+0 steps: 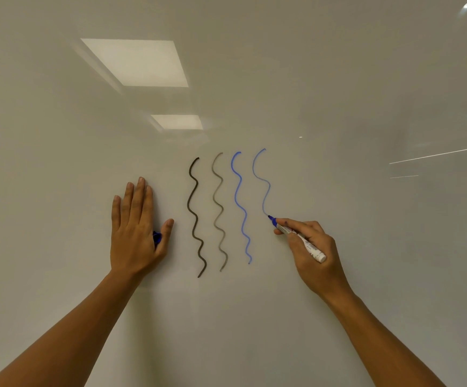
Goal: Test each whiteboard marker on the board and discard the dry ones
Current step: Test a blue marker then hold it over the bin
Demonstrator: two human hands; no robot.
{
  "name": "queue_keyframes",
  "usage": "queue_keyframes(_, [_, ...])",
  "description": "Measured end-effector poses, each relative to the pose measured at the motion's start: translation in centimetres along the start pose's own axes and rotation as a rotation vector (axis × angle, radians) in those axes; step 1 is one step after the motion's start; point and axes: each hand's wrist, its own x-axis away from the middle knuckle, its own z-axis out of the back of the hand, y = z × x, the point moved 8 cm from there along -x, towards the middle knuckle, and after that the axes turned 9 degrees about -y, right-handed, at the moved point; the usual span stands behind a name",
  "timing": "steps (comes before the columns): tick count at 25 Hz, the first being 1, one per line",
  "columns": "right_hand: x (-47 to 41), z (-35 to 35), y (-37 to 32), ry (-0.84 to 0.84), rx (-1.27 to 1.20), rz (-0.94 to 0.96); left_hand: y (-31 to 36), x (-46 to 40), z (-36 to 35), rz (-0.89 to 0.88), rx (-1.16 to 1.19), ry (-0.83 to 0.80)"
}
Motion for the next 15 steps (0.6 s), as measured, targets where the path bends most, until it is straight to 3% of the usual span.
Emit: queue_keyframes(15, [5.3, 0.2, 3.5, 0.018, -0.056, -0.086, 0.1, 0.3, 0.0, -0.007, 0.034, -0.002])
